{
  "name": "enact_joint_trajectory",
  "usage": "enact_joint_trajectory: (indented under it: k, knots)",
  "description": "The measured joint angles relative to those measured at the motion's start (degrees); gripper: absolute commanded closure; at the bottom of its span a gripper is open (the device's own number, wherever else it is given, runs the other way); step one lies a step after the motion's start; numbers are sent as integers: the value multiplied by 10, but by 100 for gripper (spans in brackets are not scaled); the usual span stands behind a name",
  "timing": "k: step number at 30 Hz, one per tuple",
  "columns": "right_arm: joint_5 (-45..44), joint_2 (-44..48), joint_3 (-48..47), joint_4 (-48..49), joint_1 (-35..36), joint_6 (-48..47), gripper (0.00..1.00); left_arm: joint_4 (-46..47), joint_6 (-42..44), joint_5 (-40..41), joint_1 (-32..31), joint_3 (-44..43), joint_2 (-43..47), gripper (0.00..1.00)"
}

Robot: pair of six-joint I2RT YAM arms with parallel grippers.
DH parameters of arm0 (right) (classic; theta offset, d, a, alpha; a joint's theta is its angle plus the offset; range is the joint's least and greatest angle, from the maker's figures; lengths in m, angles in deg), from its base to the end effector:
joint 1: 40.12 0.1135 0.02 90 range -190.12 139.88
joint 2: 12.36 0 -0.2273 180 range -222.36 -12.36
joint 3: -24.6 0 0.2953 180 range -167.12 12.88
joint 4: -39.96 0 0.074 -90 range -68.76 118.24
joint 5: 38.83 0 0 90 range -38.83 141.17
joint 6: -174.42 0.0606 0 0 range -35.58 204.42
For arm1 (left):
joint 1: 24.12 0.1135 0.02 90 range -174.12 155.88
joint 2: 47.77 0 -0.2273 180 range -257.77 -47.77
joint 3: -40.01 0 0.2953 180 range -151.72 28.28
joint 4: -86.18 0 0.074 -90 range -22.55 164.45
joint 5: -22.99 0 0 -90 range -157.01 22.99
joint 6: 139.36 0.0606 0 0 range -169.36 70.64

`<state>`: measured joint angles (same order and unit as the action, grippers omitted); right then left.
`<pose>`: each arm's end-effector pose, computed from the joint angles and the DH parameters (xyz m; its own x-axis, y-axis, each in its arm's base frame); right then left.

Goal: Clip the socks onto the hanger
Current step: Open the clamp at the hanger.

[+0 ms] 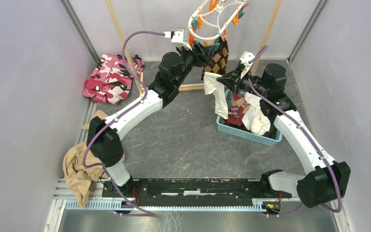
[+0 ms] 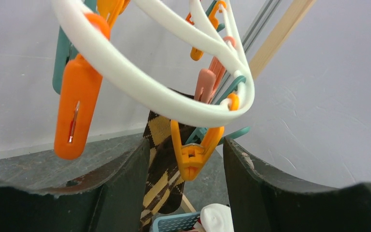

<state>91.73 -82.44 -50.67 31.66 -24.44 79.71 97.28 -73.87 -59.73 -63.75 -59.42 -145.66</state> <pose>0.3326 0.1343 0.3474 0.0161 -0.0603 -0.9981 -0.8319 0.5529 -0.0468 0.3725 -0.2985 0.3759 -0.0696 -0.4766 -0.8763 0.5589 0.7090 -0.4300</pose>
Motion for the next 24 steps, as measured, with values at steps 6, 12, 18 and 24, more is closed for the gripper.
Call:
enact_joint_trajectory:
  k: [6, 12, 18, 24]
  knots:
    - [3, 0, 0, 1, -1, 3, 100, 0, 9, 15, 0, -16, -1, 38]
    - [4, 0, 0, 4, -1, 4, 100, -1, 18, 18, 0, -30, -13, 40]
    - [6, 0, 0, 4, -1, 4, 100, -5, 23, 18, 0, -38, -28, 43]
    - [6, 0, 0, 5, -1, 5, 100, -5, 30, 18, 0, -49, -35, 49]
